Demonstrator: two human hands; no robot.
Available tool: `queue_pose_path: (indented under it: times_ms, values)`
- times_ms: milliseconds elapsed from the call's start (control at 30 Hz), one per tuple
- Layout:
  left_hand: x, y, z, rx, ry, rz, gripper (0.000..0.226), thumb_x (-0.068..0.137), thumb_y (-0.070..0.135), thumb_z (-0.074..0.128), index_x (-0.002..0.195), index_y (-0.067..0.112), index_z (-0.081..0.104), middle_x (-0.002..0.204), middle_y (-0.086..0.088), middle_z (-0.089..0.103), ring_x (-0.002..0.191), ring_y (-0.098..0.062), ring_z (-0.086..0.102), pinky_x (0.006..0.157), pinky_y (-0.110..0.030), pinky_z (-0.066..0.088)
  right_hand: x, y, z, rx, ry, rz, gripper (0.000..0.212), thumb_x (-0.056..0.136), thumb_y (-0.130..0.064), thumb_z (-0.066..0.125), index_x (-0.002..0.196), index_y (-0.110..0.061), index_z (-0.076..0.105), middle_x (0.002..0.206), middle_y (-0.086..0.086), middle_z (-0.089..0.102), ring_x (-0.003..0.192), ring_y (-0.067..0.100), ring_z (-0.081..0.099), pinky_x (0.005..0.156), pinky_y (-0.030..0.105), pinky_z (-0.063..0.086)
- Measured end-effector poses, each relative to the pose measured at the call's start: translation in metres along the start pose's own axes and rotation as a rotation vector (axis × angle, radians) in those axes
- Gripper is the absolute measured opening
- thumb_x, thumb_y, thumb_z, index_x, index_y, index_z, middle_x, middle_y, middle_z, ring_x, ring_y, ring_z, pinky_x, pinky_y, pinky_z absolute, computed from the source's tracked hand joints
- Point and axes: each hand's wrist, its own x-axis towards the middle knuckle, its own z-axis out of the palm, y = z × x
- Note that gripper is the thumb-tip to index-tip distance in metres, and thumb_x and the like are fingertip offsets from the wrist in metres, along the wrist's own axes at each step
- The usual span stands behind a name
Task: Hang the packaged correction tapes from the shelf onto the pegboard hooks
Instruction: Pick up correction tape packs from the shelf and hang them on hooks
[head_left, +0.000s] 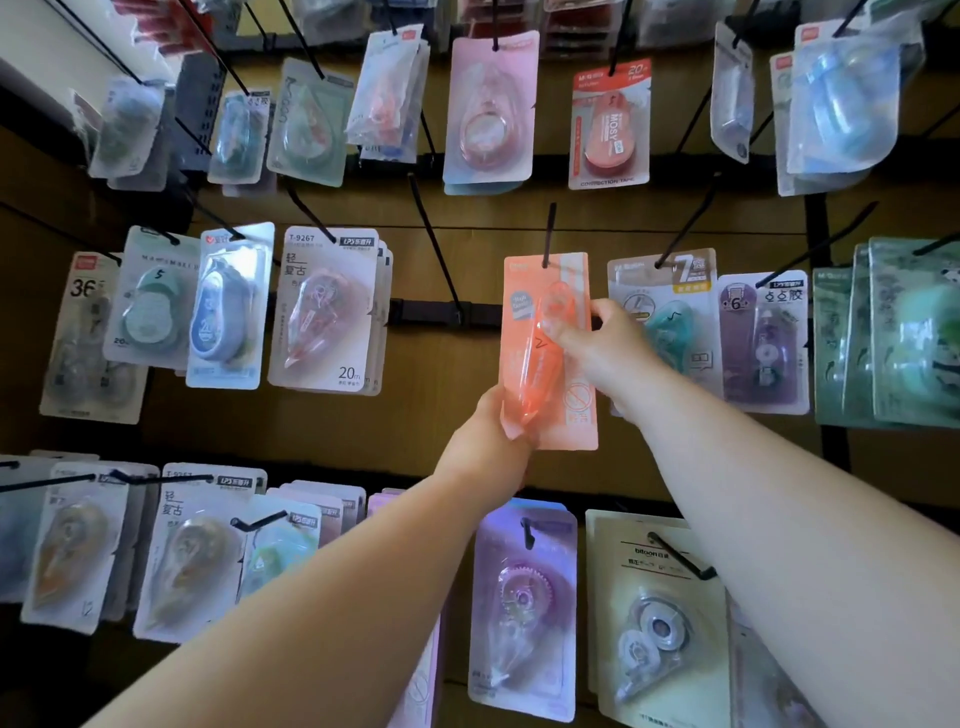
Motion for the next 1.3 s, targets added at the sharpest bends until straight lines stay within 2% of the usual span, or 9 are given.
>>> queue_pose_path:
  times_ms: [133, 233, 400, 533, 767, 933, 1067, 1167, 1300]
  values:
    - [-0.002, -0.012, -0.002, 0.027, 0.038, -0.031, 0.059, 0.089, 0.029, 0.053, 0.141, 0.027, 0.025, 0.115, -0.007, 0.062, 0.099, -0.024, 0.060, 0.085, -0.033, 0.049, 0.005, 0.010, 0.001, -0.075, -0.025, 0.038, 0.058, 0.087, -0.037, 0.055, 0.136, -0.011, 0.035, 0.135, 0.009, 0.050, 0.118, 0.029, 0.053, 0.075, 0.032, 0.049]
    - [-0.017, -0.011, -0.017, 0.079, 0.096, -0.034, 0.058, 0.089, 0.033, 0.053, 0.140, 0.024, 0.029, 0.092, 0.002, 0.062, 0.080, -0.011, 0.058, 0.067, -0.021, 0.047, -0.006, 0.012, -0.006, -0.269, -0.006, 0.006, 0.056, 0.088, -0.035, 0.055, 0.136, -0.014, 0.033, 0.131, 0.009, 0.051, 0.098, 0.025, 0.058, 0.060, 0.026, 0.049]
    - [-0.080, 0.013, -0.038, -0.002, 0.157, 0.149, 0.013, 0.088, 0.026, 0.055, 0.099, 0.026, 0.060, 0.078, 0.012, 0.062, 0.075, -0.004, 0.060, 0.057, -0.006, 0.045, -0.056, 0.004, -0.022, -0.492, 0.043, -0.197, 0.036, 0.090, -0.024, 0.054, 0.123, -0.016, 0.045, 0.106, 0.002, 0.056, 0.088, 0.012, 0.049, 0.053, 0.016, 0.031]
    - [-0.154, 0.020, -0.049, -0.130, 0.050, 0.207, 0.020, 0.083, 0.021, 0.057, 0.071, 0.036, 0.059, 0.068, 0.015, 0.069, 0.069, -0.002, 0.064, 0.065, -0.012, 0.051, -0.111, -0.010, -0.032, -0.397, -0.034, -0.280, 0.010, 0.087, -0.015, 0.056, 0.095, -0.020, 0.057, 0.086, -0.002, 0.055, 0.079, 0.013, 0.050, 0.058, 0.017, 0.036]
    - [-0.297, -0.092, -0.044, -0.055, -0.121, -0.263, 0.022, 0.082, 0.016, 0.064, 0.061, 0.020, 0.063, 0.054, 0.007, 0.063, 0.051, 0.001, 0.052, 0.052, -0.009, 0.039, -0.238, 0.034, 0.000, -0.348, -0.531, -0.091, 0.029, 0.083, -0.015, 0.058, 0.062, -0.032, 0.049, 0.063, -0.014, 0.053, 0.063, 0.006, 0.050, 0.062, 0.018, 0.038]
    - [-0.388, -0.198, -0.027, 0.118, -0.223, -0.637, 0.026, 0.080, 0.021, 0.063, 0.054, 0.023, 0.059, 0.042, 0.014, 0.059, 0.042, 0.002, 0.048, 0.055, -0.022, 0.040, -0.337, 0.127, 0.048, -0.338, -0.865, 0.244, 0.030, 0.086, -0.018, 0.056, 0.064, -0.036, 0.047, 0.068, -0.012, 0.053, 0.072, 0.012, 0.055, 0.068, 0.024, 0.045]
    - [-0.434, -0.275, -0.001, 0.184, -0.320, -0.905, 0.025, 0.068, 0.032, 0.054, 0.047, 0.020, 0.051, 0.035, 0.008, 0.052, 0.044, -0.003, 0.047, 0.056, -0.024, 0.037, -0.406, 0.214, 0.083, -0.254, -0.976, 0.619, 0.011, 0.089, -0.011, 0.052, 0.079, -0.017, 0.054, 0.069, -0.002, 0.051, 0.058, 0.007, 0.046, 0.048, 0.011, 0.037]
    - [-0.445, -0.319, 0.019, 0.257, -0.425, -1.019, 0.028, 0.083, 0.020, 0.056, 0.056, 0.021, 0.052, 0.056, 0.008, 0.054, 0.059, -0.012, 0.050, 0.057, -0.023, 0.037, -0.451, 0.271, 0.105, -0.271, -0.990, 0.857, 0.006, 0.090, -0.009, 0.049, 0.094, -0.009, 0.054, 0.079, 0.004, 0.053, 0.057, 0.007, 0.046, 0.047, 0.016, 0.038]
    - [-0.441, -0.368, 0.050, 0.335, -0.475, -1.129, 0.016, 0.090, 0.021, 0.047, 0.087, 0.015, 0.062, 0.088, -0.006, 0.059, 0.079, -0.020, 0.051, 0.061, -0.025, 0.039, -0.485, 0.339, 0.138, -0.406, -1.097, 0.962, 0.032, 0.088, -0.017, 0.056, 0.119, -0.008, 0.053, 0.101, 0.006, 0.057, 0.077, 0.014, 0.053, 0.065, 0.021, 0.041]
